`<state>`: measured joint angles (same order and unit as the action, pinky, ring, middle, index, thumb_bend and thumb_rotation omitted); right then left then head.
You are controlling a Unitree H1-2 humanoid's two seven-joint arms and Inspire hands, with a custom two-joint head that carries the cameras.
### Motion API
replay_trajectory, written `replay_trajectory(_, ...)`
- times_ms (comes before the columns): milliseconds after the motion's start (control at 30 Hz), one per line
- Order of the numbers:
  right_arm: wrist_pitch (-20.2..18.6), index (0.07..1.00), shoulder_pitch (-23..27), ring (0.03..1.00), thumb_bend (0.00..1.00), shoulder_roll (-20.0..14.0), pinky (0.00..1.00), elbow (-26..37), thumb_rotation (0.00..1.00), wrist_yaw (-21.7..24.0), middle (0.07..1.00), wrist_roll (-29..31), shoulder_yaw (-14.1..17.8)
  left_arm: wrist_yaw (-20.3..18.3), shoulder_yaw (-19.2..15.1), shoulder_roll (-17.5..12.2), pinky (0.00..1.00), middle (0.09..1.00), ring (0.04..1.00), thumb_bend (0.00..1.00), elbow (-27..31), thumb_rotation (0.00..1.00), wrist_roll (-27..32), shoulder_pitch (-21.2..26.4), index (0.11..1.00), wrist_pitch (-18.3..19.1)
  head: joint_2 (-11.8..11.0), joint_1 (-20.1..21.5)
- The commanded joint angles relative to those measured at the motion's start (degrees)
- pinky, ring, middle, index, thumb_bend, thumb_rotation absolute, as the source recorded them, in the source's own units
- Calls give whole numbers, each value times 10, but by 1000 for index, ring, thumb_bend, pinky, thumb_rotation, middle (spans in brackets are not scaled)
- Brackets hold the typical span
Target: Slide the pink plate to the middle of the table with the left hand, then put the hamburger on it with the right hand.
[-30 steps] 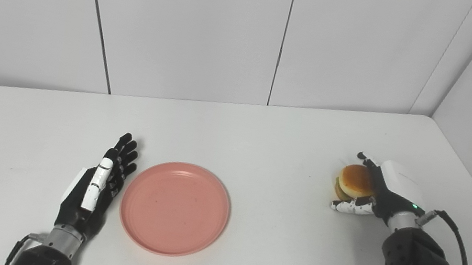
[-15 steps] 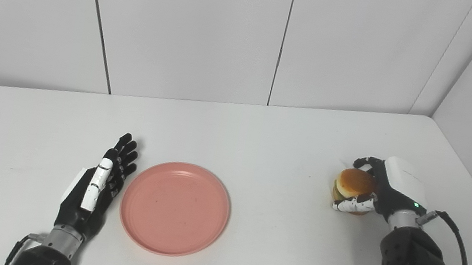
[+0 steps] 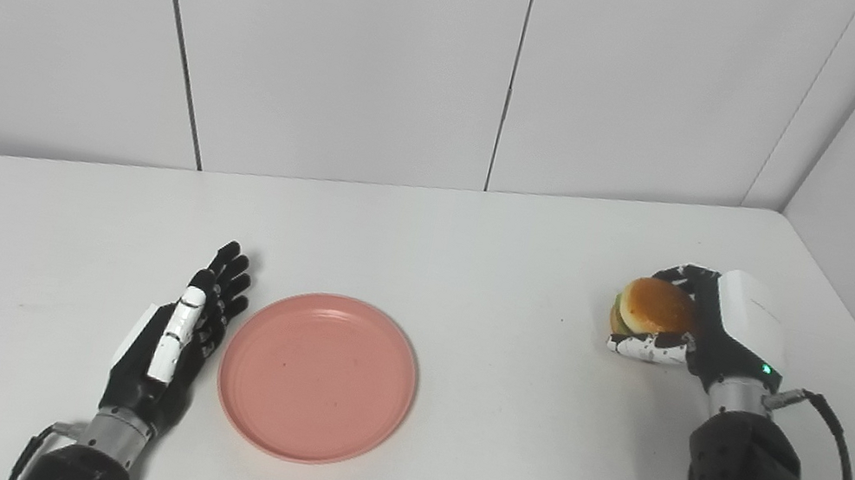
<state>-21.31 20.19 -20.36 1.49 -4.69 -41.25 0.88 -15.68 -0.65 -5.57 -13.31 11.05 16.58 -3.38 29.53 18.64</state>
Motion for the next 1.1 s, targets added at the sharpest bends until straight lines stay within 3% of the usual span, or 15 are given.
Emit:
replay_trajectory(0, 40, 539, 10, 373, 506, -7, 255, 13, 0, -36, 461, 11, 12, 11, 5, 9, 1000, 1000, 1000, 526, -42, 1000, -10, -41, 1000, -12, -2, -14)
replay_trajectory(133, 58, 494, 7, 404, 512, -4, 191, 19, 0, -54, 484, 26, 12, 21, 5, 23, 1000, 1000, 1000, 545, -52, 1000, -19, -41, 1000, -23, -1, -47)
replay_trajectory(200, 69, 526, 5, 361, 505, -4, 188, 25, 0, -58, 447, 34, 9, 35, 8, 30, 1000, 1000, 1000, 546, -49, 1000, -31, -43, 1000, -25, -1, -61)
replay_trajectory(333, 103, 483, -1, 402, 514, 1, 142, 37, 0, -67, 489, 52, 6, 64, 9, 46, 1000, 1000, 994, 533, -46, 1000, -52, -47, 997, -33, 0, -88)
replay_trajectory(500, 112, 482, -9, 418, 514, 5, 84, 65, 0, -58, 492, 63, 2, 93, 11, 61, 976, 981, 970, 549, -60, 1000, -77, -45, 974, -54, -1, -115)
replay_trajectory(867, 151, 481, -23, 409, 515, 6, 95, 95, 0, -46, 493, 94, -14, 147, 29, 75, 964, 964, 948, 602, -59, 1000, -152, -47, 942, -52, -5, -159)
replay_trajectory(1067, 191, 482, -29, 392, 514, 4, 104, 97, 0, -37, 492, 107, -27, 149, 37, 84, 965, 975, 960, 574, -49, 1000, -149, -50, 955, -48, -4, -174)
